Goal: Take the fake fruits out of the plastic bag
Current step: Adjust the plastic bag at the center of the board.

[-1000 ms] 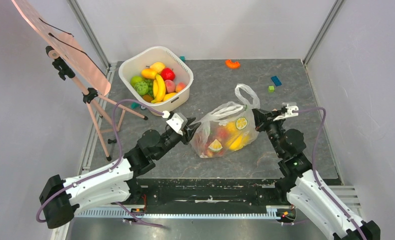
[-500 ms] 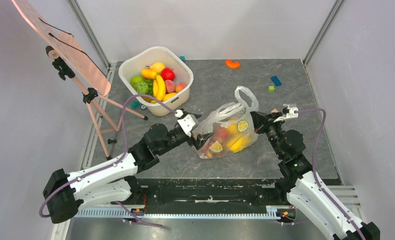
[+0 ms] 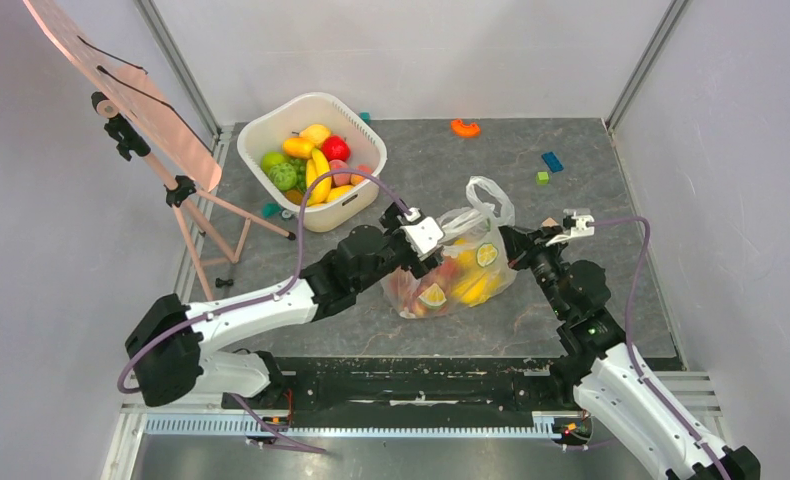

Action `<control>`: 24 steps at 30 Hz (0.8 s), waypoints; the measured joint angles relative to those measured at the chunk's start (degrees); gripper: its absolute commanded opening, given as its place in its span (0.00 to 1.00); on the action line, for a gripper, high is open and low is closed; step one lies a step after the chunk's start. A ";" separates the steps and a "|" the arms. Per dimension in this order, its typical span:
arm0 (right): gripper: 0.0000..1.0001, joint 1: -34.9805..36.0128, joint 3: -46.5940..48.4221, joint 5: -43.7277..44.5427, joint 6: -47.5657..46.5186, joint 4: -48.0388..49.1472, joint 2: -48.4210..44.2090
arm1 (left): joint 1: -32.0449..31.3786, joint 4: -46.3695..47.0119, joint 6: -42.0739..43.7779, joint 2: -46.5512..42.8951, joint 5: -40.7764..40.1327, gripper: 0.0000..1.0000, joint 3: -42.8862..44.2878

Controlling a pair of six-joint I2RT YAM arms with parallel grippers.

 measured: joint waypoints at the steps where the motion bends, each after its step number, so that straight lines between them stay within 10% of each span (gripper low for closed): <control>1: 0.00 0.00 0.00 -0.04 -0.02 -0.31 -0.22 | 0.00 0.02 0.59 0.81 -1.18 0.85 0.33; 9: 0.00 0.00 0.02 0.70 -0.04 -2.36 -3.52 | -0.02 -1.07 1.09 3.78 -3.56 0.03 3.21; 12: 0.03 0.00 0.02 3.32 0.11 -4.96 -5.77 | -0.02 -1.73 0.15 2.99 -0.70 0.02 3.45; 18: 0.47 0.00 0.59 8.02 0.96 -11.28 -10.71 | -0.04 5.29 -5.07 -6.88 7.34 0.02 -6.51; 21: 0.94 0.00 2.45 8.61 0.42 -14.12 -11.37 | -0.04 9.25 -7.98 -10.69 8.61 0.03 -11.15; 24: 0.98 0.00 5.14 8.15 -1.79 -16.81 -11.37 | -0.04 11.08 -10.36 -11.80 8.70 0.03 -12.44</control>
